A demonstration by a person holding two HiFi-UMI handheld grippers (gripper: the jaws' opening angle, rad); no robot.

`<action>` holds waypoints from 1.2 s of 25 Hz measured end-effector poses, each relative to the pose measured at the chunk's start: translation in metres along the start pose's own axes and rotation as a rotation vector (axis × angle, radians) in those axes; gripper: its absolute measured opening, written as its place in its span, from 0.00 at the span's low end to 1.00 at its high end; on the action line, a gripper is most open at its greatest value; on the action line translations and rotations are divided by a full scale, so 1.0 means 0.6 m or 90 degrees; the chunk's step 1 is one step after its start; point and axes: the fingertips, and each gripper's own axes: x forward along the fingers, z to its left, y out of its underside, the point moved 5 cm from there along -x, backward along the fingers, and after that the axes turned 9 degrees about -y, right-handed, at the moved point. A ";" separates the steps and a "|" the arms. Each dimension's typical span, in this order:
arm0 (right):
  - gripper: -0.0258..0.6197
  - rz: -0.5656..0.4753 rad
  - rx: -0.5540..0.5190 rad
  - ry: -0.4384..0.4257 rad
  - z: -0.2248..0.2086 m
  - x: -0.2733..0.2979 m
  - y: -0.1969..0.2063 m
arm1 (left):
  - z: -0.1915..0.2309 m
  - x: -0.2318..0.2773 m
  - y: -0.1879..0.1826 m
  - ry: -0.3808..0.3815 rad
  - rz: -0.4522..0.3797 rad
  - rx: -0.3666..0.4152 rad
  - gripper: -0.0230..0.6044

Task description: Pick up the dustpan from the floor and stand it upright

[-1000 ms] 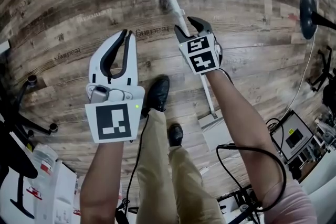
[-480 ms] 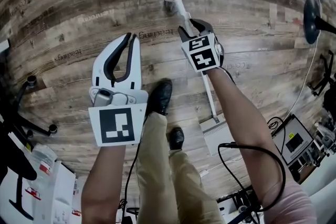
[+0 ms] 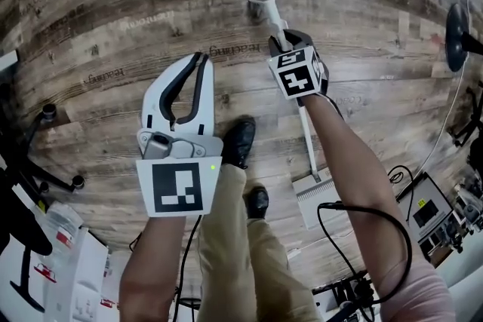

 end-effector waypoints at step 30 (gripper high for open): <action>0.18 -0.157 0.090 0.123 0.015 -0.547 0.019 | -0.158 -0.234 -0.339 0.116 -0.118 0.124 0.08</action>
